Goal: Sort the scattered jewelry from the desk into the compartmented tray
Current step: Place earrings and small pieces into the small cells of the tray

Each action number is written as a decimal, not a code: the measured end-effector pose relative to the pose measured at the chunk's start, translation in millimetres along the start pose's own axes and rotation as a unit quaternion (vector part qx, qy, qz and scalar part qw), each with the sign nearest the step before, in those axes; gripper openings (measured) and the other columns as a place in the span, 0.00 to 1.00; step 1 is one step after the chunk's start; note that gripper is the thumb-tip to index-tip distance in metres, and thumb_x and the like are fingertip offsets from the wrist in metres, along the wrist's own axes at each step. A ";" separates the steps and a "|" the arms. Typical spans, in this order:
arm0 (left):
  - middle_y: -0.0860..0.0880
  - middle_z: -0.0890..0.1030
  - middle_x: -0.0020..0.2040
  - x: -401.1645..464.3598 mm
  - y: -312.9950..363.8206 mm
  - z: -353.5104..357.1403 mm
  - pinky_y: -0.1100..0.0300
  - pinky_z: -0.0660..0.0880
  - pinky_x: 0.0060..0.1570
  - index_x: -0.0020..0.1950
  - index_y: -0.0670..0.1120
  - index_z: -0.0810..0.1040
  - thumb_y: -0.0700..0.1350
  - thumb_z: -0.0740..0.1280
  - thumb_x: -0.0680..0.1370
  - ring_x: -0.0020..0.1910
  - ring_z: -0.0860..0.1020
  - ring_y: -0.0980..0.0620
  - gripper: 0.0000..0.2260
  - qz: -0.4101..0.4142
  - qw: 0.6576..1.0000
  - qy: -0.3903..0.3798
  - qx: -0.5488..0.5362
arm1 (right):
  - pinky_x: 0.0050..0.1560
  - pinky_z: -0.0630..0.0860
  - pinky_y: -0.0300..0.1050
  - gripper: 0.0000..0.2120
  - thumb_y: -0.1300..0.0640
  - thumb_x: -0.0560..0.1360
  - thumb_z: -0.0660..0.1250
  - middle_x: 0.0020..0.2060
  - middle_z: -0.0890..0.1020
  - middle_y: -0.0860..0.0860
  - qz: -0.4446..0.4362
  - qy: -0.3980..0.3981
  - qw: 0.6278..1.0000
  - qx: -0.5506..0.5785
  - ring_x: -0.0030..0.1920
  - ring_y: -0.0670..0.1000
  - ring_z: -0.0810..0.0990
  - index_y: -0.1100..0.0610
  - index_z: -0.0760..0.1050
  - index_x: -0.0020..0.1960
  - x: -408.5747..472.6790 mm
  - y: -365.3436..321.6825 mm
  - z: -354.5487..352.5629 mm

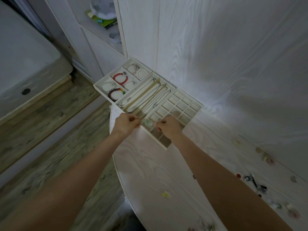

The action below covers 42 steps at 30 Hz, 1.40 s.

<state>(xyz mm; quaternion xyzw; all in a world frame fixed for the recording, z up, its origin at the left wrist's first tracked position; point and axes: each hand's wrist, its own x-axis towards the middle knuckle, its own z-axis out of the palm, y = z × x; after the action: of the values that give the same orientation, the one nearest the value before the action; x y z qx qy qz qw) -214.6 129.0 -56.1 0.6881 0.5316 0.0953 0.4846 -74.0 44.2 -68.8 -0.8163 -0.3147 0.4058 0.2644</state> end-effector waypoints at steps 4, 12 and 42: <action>0.47 0.82 0.38 3.8 2.5 4.1 0.62 0.75 0.47 0.46 0.43 0.79 0.39 0.69 0.75 0.43 0.81 0.50 0.01 0.038 0.998 0.002 0.041 | 0.34 0.70 0.40 0.23 0.60 0.76 0.64 0.18 0.72 0.46 0.006 0.022 1.000 -0.001 0.24 0.47 0.71 0.55 0.70 0.23 5.8 0.0 1.1; 0.43 0.78 0.48 7.0 -1.2 16.8 0.52 0.77 0.48 0.49 0.41 0.80 0.38 0.67 0.76 0.45 0.78 0.46 0.04 0.121 0.976 0.028 0.178 | 0.31 0.69 0.39 0.22 0.62 0.76 0.64 0.18 0.71 0.45 0.014 0.022 1.000 -0.001 0.23 0.45 0.70 0.55 0.69 0.23 5.3 -2.0 0.5; 0.40 0.73 0.54 -6.5 -21.0 3.4 0.53 0.68 0.44 0.61 0.48 0.79 0.37 0.65 0.74 0.53 0.73 0.41 0.17 0.280 0.878 -0.027 0.388 | 0.16 0.62 0.30 0.19 0.62 0.76 0.65 0.24 0.77 0.50 0.052 0.040 0.996 0.063 0.16 0.41 0.68 0.58 0.74 0.26 0.0 1.0 17.0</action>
<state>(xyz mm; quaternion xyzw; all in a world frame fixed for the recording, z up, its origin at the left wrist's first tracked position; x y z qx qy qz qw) -228.5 121.0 -71.6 0.9435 0.2975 -0.0051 0.1460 -87.8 46.5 -78.5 -0.8289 -0.2352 0.4048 0.3062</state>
